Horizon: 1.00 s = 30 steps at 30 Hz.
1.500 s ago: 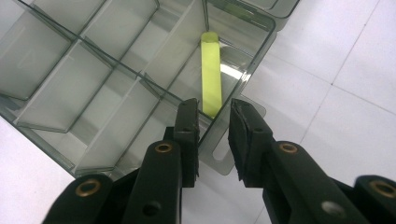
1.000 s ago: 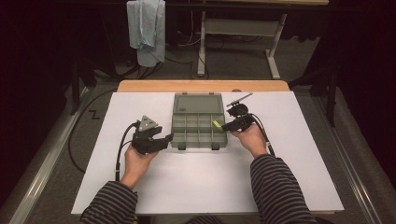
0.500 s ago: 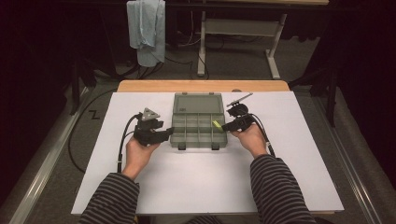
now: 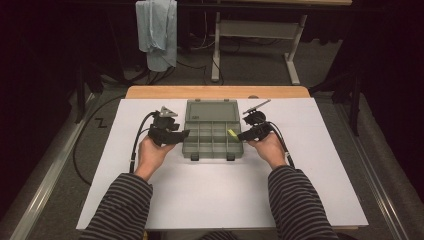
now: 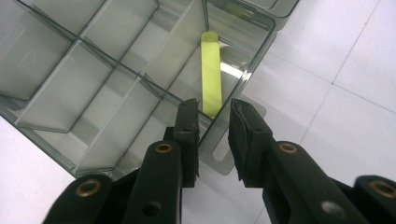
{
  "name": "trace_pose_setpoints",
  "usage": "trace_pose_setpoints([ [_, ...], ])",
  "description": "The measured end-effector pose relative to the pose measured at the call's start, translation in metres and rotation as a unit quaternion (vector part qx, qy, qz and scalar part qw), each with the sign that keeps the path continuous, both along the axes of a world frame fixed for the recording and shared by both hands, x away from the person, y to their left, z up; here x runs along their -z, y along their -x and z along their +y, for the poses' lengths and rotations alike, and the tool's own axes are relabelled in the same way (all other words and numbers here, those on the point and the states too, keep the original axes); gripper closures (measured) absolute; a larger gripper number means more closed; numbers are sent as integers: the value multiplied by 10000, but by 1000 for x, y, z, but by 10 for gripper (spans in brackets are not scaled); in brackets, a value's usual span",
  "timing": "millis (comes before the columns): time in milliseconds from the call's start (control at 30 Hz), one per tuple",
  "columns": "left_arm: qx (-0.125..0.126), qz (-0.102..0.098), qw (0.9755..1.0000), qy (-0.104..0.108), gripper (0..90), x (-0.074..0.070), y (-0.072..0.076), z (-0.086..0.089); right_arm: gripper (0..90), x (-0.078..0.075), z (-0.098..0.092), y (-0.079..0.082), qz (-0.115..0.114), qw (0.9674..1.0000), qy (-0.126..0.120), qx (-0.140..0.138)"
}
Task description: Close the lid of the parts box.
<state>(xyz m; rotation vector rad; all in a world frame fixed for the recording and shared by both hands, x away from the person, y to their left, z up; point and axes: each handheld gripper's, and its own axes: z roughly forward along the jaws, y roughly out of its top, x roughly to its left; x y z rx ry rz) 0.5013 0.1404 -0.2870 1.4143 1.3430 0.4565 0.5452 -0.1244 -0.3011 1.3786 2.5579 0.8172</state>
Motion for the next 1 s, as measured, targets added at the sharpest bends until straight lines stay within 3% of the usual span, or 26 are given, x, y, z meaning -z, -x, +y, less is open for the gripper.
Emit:
trace_pose_setpoints([
  [567, -121, 324, 9987, -386, 522, -8, -37, -6, 755, 0, 0, -1, 25, 10000, -24, 2],
  [667, -173, 405, 9983, -368, 517, -7, -43, -8, 755, 0, 0, -1, 32, 10000, -21, 0],
  [1000, -218, 696, 9956, -591, 521, -5, -64, -14, 755, 0, 0, -1, 25, 10000, 1, -2],
])
